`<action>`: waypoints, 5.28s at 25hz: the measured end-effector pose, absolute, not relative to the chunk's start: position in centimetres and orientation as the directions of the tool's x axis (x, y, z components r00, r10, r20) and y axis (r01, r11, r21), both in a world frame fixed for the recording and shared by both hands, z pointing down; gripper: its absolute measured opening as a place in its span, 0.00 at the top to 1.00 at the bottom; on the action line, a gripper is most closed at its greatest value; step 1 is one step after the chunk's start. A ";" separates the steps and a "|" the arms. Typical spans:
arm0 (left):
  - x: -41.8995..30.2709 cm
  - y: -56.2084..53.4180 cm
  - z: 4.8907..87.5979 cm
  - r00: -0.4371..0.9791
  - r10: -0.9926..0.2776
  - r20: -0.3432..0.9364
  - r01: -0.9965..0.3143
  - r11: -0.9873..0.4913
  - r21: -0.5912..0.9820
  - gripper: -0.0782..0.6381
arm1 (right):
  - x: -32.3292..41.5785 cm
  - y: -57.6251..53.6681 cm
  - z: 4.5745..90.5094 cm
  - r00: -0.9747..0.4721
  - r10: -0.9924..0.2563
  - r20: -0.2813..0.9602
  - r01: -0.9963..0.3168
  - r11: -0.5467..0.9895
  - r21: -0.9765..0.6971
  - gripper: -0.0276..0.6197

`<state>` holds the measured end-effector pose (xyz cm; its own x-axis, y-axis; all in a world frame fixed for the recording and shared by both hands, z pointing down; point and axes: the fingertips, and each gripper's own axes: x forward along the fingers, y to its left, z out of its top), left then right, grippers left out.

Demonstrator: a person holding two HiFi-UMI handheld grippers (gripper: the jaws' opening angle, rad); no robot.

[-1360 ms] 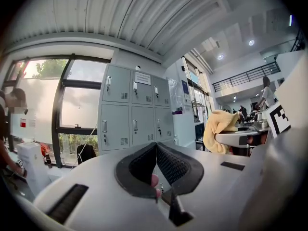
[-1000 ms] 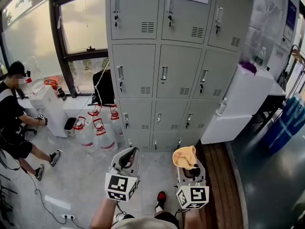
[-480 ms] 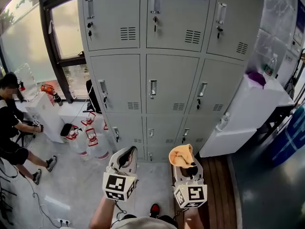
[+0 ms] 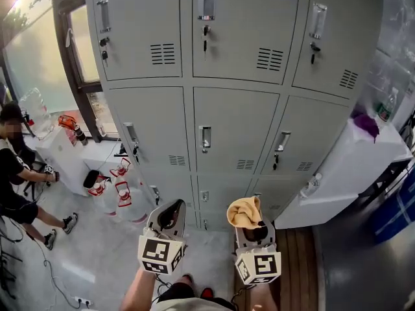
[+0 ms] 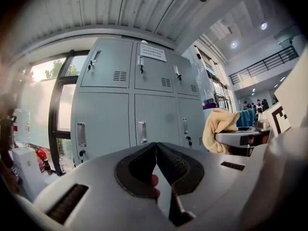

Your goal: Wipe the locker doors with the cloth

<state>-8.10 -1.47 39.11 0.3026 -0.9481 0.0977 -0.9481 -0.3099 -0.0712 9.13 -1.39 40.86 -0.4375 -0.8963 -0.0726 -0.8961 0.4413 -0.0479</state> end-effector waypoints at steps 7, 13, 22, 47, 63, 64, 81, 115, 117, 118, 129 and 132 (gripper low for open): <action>-9.5 -7.9 38.5 0.283 -0.955 0.085 -0.955 -0.289 -0.067 0.86 | 7.6 -8.1 39.7 -0.463 -0.882 -0.082 -0.883 0.468 -0.041 0.68; -11.1 -13.1 37.5 0.279 -0.957 0.081 -0.956 -0.284 -0.070 0.86 | 4.9 -13.3 37.0 -0.496 -0.861 -0.110 -0.865 0.501 -0.024 0.68; -14.5 -17.7 37.3 0.238 -0.968 0.076 -0.968 -0.243 -0.065 0.86 | -0.5 -18.3 30.3 -0.569 -0.795 -0.212 -0.808 0.588 -0.035 0.68; -15.7 -19.7 37.9 0.215 -0.972 0.091 -0.974 -0.220 -0.049 0.86 | -5.0 -25.6 25.4 -0.572 -0.800 -0.183 -0.814 0.581 0.001 0.68; -12.2 -20.7 38.0 0.306 -0.947 0.094 -0.949 -0.311 -0.042 0.86 | 1.1 -26.6 25.4 -0.456 -0.874 -0.168 -0.885 0.465 -0.016 0.68; -11.8 -20.8 38.1 0.316 -0.944 0.094 -0.946 -0.321 -0.040 0.86 | 1.7 -26.6 25.5 -0.443 -0.881 -0.167 -0.892 0.451 -0.016 0.68; -6.3 -22.4 38.6 0.454 -0.886 0.095 -0.889 -0.457 -0.017 0.86 | 12.2 -27.5 26.0 -0.219 -0.966 -0.138 -0.975 0.221 0.000 0.68; -6.7 -21.6 38.7 0.461 -0.883 0.094 -0.886 -0.463 -0.010 0.86 | 10.7 -20.3 28.0 -0.292 -0.944 -0.152 -0.955 0.295 -0.003 0.67; -7.0 -21.5 38.8 0.453 -0.886 0.096 -0.890 -0.456 -0.012 0.86 | 9.4 -20.2 28.8 -0.318 -0.937 -0.142 -0.947 0.323 -0.007 0.67; -7.2 -21.4 38.9 0.449 -0.888 0.098 -0.892 -0.452 -0.014 0.86 | 8.7 -20.2 29.1 -0.333 -0.933 -0.138 -0.941 0.337 -0.006 0.67; -10.5 -21.1 39.0 0.378 -0.920 0.104 -0.923 -0.383 -0.029 0.86 | -0.8 -21.2 30.9 -0.513 -0.851 -0.116 -0.856 0.517 -0.006 0.67; -11.6 -21.2 39.0 0.356 -0.929 0.103 -0.932 -0.361 -0.034 0.86 | -2.9 -21.7 31.3 -0.548 -0.829 -0.108 -0.833 0.553 -0.011 0.67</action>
<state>-11.63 -21.20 39.02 0.3557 -0.9290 0.1027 -0.9321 -0.3606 -0.0339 -2.85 -21.69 31.33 -0.5484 -0.8292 -0.1082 -0.8334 0.5526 -0.0109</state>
